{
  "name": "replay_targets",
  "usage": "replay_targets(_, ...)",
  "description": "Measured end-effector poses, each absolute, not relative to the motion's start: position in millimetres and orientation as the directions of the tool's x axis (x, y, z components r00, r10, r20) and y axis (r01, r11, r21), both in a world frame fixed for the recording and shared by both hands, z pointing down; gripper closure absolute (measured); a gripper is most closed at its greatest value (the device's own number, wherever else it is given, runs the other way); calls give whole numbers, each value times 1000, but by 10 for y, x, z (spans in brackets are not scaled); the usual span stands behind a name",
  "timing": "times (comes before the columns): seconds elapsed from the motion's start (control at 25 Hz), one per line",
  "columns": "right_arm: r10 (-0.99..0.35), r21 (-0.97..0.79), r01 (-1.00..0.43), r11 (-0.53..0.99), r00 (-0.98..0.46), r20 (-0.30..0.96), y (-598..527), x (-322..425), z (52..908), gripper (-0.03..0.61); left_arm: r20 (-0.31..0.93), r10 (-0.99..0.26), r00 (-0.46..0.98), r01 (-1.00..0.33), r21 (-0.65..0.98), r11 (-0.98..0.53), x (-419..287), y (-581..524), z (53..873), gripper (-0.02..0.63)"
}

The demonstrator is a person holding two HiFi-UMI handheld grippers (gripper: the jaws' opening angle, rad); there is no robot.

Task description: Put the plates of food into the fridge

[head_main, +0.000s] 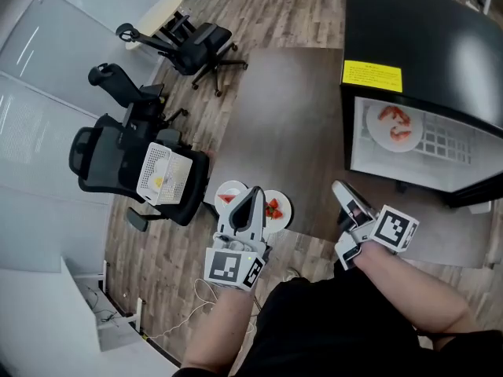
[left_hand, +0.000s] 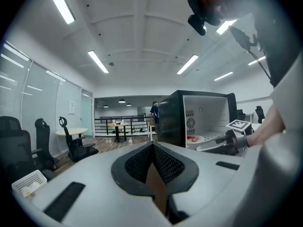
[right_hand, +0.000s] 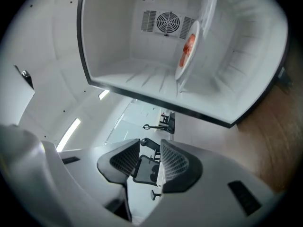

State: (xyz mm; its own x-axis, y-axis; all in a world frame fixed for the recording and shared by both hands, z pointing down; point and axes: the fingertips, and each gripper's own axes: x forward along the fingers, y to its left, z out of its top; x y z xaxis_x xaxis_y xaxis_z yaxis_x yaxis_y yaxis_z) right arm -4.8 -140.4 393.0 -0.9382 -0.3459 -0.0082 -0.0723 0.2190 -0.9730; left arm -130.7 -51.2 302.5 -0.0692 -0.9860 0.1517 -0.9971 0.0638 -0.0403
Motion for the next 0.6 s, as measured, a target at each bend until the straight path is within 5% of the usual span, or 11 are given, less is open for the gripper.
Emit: replay_targets(0.6,-219,-921,-270,282,-952,212,-212,-1207,4339,552,140,-971,-195,-979,26,200,-2523,879,3186,611)
